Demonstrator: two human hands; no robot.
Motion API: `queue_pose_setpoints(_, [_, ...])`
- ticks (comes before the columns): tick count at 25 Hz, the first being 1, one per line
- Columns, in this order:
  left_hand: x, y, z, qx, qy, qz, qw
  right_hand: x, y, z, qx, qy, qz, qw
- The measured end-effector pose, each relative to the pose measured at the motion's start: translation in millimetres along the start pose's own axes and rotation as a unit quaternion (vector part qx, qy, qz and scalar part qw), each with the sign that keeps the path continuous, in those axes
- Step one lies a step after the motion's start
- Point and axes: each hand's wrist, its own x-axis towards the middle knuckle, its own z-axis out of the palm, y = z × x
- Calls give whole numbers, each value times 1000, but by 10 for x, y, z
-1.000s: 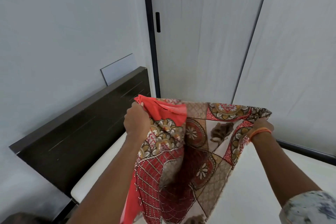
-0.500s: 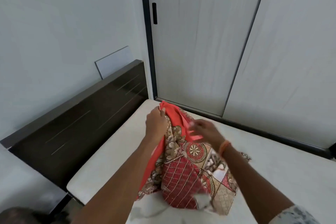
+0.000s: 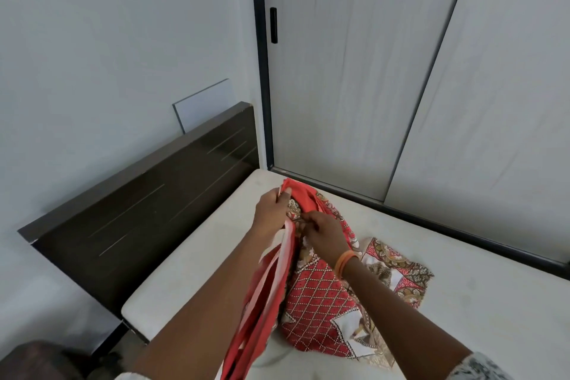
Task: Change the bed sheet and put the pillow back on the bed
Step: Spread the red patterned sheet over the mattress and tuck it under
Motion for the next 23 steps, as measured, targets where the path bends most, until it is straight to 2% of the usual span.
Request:
queue_pose_setpoints(2, [-63, -103, -65, -52, -68, -5, 996, 29, 11, -8, 55, 22, 28, 998])
queue_pose_setpoints(4, [-102, -224, -74, -2, -87, 28, 996, 66, -4, -13, 100, 37, 61, 992])
queue_pose_setpoints(7, [-112, -266, -76, 125, 2, 78, 989, 158, 53, -59, 118, 53, 97, 987])
queue_pose_setpoints(10, [-47, -184, -265, 128, 89, 57, 986, 323, 300, -346, 129, 102, 153, 975])
queue_pose_setpoints(12, [37, -114, -433, 122, 139, 33, 982, 381, 528, -719, 138, 160, 217, 953])
queue_pose_setpoints(14, [124, -35, -578, 129, 184, 28, 974, 299, 763, -1149, 44, 185, 309, 932])
queue_pose_setpoints(17, [199, 134, -639, 124, 216, 45, 967, 147, 1105, -1563, -15, 296, 383, 875])
queue_pose_setpoints(21, [137, 320, -325, 173, 176, 80, 966, 127, 1154, -1405, -18, 266, 407, 874])
queue_pose_setpoints(23, [51, 364, -153, 185, 150, 106, 965, 148, 1033, -1203, -3, 218, 357, 908])
